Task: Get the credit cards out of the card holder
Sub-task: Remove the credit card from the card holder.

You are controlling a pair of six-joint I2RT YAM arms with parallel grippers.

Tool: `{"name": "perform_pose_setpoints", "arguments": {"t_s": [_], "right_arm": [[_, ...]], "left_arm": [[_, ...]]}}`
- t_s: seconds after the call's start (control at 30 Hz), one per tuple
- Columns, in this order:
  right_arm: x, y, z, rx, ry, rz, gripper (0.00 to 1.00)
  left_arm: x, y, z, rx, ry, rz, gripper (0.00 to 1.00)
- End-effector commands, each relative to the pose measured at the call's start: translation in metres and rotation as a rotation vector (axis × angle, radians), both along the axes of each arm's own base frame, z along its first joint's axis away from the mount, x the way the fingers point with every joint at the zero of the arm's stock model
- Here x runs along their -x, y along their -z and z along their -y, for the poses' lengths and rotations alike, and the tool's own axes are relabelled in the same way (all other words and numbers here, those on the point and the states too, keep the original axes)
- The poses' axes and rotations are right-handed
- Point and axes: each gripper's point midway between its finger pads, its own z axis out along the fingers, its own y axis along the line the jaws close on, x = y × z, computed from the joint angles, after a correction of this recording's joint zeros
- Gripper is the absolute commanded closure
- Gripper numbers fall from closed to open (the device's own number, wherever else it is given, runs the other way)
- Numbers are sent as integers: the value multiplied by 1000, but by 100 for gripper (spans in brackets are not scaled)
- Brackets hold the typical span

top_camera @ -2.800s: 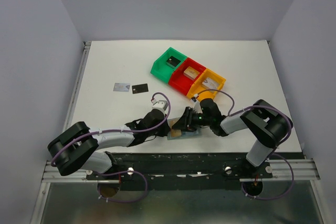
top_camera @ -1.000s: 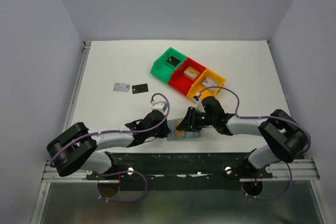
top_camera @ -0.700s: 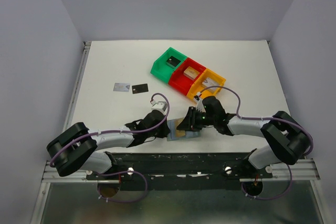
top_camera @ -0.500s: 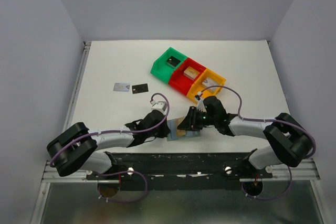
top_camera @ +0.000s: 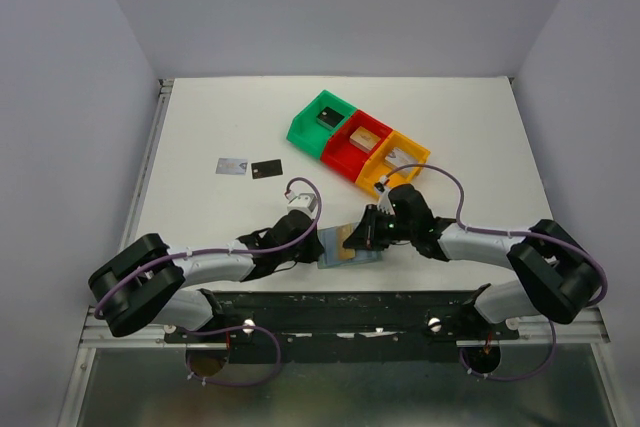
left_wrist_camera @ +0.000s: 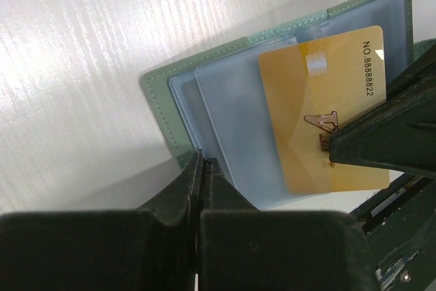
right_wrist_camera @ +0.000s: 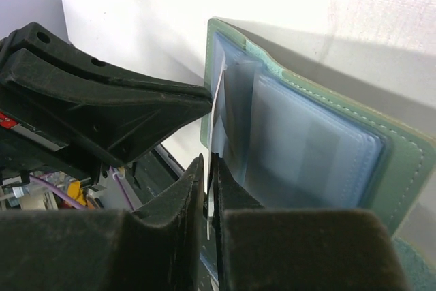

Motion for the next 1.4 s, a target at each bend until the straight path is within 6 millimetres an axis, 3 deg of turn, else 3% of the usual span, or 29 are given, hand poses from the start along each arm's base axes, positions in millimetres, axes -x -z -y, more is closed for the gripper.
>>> {"name": "perform_pose_setpoints", "arguments": {"t_s": [0.0,0.17,0.6,0.83,0.93,1.1,1.2,1.23,1.37], "right_arm": [[0,2,6,34,13,14,85],[0,10,12,89,34,-9,100],[-4,11,27,186,57,10,100],[-5,8,37,226,58,27,100],[-5,1,38,234,46,38,100],[-10,-23,42,256,32,107,100],[-10,-42,45,262,1,170,100],[-8,-51,45,253,-21,197,100],[8,-89,35,147,-180,318,100]], "left_arm": [[8,21,-23,-92,-29,-28,100],[8,20,-23,-92,-30,-25,100],[8,18,-27,-97,-39,-19,100],[3,6,-27,-94,-39,17,99],[0,-2,-27,-92,-41,33,86],[-6,-23,-24,-56,-53,78,49],[-10,-44,-24,-35,-68,108,35],[-11,-52,-27,-36,-79,114,21],[-15,-104,-31,67,-113,207,18]]}}
